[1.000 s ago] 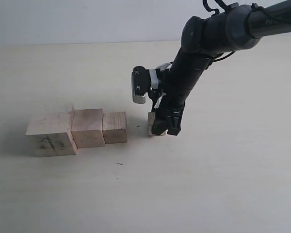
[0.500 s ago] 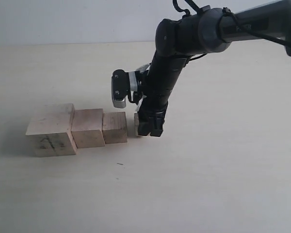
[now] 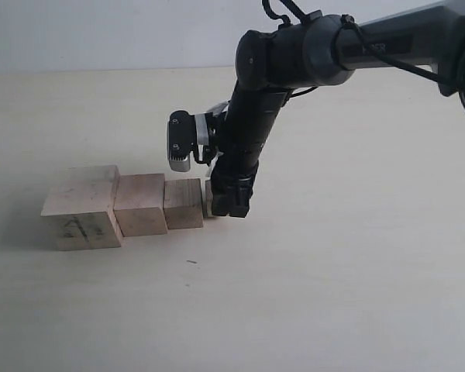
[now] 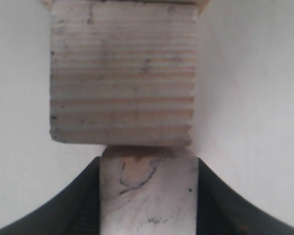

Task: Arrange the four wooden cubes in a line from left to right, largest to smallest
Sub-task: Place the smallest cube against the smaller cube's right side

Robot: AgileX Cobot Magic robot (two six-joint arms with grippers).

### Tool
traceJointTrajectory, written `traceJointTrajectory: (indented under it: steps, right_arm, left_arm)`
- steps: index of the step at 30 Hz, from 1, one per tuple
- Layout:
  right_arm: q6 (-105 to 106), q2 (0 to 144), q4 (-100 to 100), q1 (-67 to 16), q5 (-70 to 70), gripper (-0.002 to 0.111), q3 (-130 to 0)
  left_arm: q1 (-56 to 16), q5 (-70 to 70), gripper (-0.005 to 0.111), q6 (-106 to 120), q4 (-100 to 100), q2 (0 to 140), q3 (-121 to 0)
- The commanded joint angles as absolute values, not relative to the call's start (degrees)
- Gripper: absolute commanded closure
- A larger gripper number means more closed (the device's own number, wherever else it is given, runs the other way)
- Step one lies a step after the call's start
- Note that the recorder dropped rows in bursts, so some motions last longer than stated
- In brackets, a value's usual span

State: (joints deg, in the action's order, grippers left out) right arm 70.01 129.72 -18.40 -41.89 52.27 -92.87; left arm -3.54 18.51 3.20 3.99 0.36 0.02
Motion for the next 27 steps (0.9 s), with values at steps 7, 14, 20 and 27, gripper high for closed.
traceJointTrajectory:
  steps: [7,14,20,27]
  right_arm:
    - [70.4,130.7,-19.5,-42.0,52.4,0.108,-93.1]
    - [71.9,130.7,-20.7,-42.0,52.4,0.108,-93.1]
    - [71.9,130.7,-19.7,-42.0,52.5,0.108,-93.1]
    - [71.9,130.7,-20.8,-42.0,53.1,0.095,-93.1]
  left_arm:
    - [-3.4,18.1,0.107,3.2,4.1,0.0,0.0]
    - [-3.4,18.1,0.107,3.2,4.1,0.0,0.0]
    - [-3.4,18.1,0.107,3.2,4.1,0.0,0.0]
    - [-3.4,18.1,0.107,3.2,4.1,0.0,0.0]
